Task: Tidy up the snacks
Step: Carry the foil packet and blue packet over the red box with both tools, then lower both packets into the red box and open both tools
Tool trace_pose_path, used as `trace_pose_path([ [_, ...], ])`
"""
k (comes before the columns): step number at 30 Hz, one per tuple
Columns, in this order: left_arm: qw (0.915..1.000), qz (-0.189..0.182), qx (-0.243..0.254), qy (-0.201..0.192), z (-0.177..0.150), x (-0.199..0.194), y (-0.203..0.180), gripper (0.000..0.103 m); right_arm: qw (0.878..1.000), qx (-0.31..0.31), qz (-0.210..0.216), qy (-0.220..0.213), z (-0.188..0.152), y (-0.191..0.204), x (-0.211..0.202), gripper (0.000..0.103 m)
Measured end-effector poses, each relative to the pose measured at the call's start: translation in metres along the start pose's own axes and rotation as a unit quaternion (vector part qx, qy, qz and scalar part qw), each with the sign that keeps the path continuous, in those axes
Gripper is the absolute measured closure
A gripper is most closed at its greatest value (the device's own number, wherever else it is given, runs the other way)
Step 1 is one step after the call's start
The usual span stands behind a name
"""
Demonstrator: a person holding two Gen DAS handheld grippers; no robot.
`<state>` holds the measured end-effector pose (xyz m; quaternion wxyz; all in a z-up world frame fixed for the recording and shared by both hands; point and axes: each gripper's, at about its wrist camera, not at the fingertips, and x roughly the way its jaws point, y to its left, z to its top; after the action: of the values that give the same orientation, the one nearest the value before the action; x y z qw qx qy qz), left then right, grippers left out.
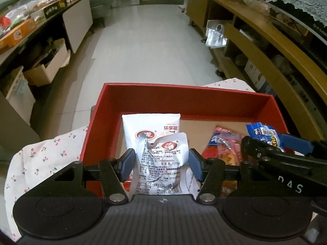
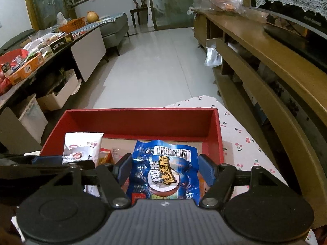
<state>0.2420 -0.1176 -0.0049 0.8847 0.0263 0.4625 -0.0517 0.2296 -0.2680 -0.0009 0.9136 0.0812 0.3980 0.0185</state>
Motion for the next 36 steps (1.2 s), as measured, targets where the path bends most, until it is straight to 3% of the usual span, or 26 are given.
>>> trace_pose_path([
  [20,0.9999,0.007,-0.005,0.005,-0.002,-0.006,0.005,0.031,1.000,-0.013,-0.013,-0.003,0.002,0.008,0.000,0.018],
  [31,0.9997,-0.010,-0.018,-0.014,-0.004,-0.026,0.008,0.018,1.000,0.015,0.006,-0.022,0.010,-0.003,-0.017,0.014],
  [36,0.9996,-0.013,-0.007,-0.023,-0.003,-0.034,0.000,0.018,0.999,0.024,0.003,-0.025,0.009,-0.009,-0.022,0.014],
])
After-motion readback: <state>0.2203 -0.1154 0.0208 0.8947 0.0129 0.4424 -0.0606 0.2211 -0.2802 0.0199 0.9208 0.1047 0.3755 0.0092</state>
